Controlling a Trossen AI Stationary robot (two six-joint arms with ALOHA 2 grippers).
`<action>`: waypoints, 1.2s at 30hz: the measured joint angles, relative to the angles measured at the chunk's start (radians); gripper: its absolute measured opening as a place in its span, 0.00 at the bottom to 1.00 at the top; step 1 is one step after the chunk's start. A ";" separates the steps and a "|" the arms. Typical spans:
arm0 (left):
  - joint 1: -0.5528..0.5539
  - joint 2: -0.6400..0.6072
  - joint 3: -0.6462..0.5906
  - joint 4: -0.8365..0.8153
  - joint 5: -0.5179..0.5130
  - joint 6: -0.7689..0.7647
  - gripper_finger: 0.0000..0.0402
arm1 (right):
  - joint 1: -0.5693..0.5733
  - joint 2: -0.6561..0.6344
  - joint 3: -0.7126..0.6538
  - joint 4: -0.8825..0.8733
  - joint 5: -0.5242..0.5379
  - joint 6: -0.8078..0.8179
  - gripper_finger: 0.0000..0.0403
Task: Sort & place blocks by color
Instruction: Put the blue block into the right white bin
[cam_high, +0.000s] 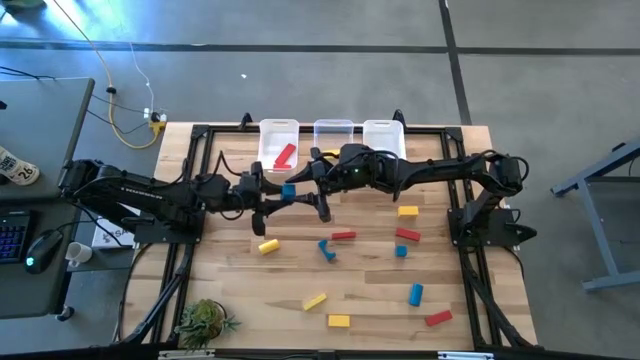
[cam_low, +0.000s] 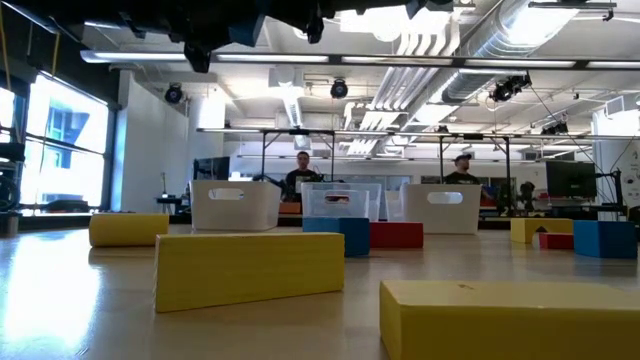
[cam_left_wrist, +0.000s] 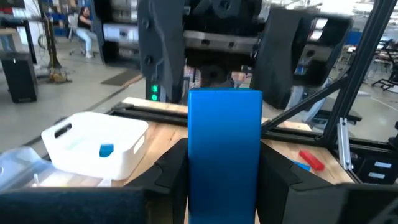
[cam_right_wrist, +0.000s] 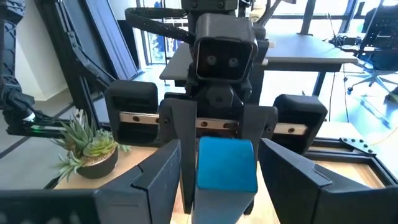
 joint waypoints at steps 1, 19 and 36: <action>0.000 0.000 0.000 0.013 0.000 0.007 0.27 | 0.000 0.000 0.000 -0.001 0.004 0.000 0.51; 0.003 0.004 0.000 0.066 -0.001 0.053 0.27 | 0.000 0.000 0.000 0.026 -0.002 0.024 0.27; 0.021 0.005 0.000 0.063 -0.016 0.093 0.37 | -0.002 0.000 0.001 -0.004 0.011 0.035 0.26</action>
